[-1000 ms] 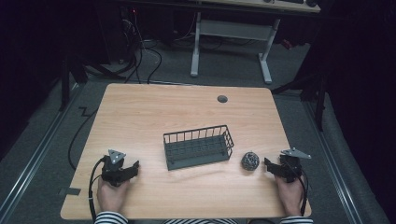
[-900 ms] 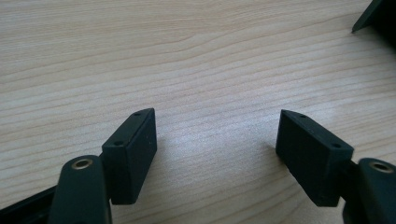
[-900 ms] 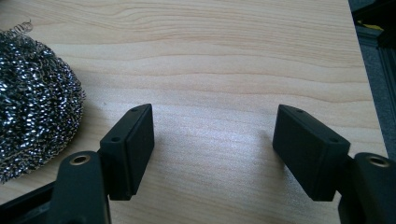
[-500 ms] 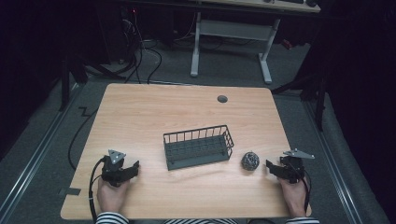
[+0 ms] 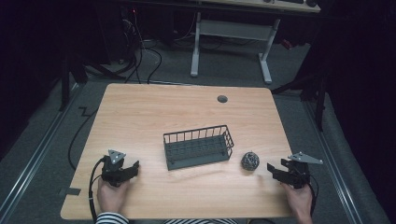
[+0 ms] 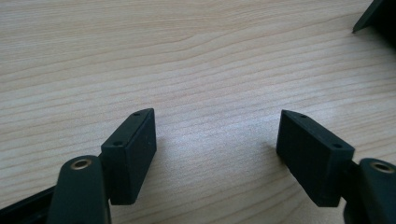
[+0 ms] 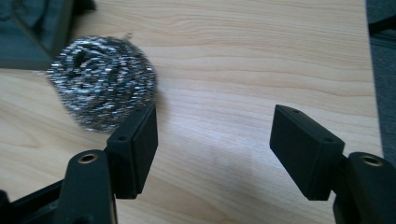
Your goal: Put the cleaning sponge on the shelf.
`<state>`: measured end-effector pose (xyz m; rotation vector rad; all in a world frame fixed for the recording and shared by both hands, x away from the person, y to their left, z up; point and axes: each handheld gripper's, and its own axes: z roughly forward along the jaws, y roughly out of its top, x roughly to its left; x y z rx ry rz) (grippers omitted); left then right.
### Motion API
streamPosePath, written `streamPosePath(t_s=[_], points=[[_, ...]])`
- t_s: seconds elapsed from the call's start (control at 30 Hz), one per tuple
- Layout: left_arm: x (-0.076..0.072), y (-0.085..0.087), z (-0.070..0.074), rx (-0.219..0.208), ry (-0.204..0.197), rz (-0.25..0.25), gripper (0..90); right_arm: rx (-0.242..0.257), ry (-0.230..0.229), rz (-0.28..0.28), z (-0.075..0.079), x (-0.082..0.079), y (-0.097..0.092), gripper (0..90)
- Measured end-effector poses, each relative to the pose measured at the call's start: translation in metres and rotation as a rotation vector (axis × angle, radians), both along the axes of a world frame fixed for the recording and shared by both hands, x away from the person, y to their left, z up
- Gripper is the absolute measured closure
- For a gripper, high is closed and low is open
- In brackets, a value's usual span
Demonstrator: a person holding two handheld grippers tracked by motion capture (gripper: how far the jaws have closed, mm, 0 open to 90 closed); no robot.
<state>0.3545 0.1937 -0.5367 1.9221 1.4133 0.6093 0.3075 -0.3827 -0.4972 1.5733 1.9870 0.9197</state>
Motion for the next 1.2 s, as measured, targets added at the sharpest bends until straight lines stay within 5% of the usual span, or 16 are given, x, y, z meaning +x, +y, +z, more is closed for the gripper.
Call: streamPosePath(t_s=[0.4, 0.7, 1.2], points=[[0.001, 0.0, 0.0, 0.005, 0.011, 0.015, 21.8, 0.031, -0.014, 0.112, 0.015, -0.004, 0.025, 28.7], [0.001, 0.0, 0.0, 0.004, 0.011, 0.015, 21.8, 0.001, -0.005, 0.182, 0.018, 0.01, 0.049, 28.2], [0.001, 0.0, 0.0, 0.005, 0.012, 0.014, 21.7, -0.058, 0.046, 0.202, 0.011, 0.03, 0.064, 23.9]])
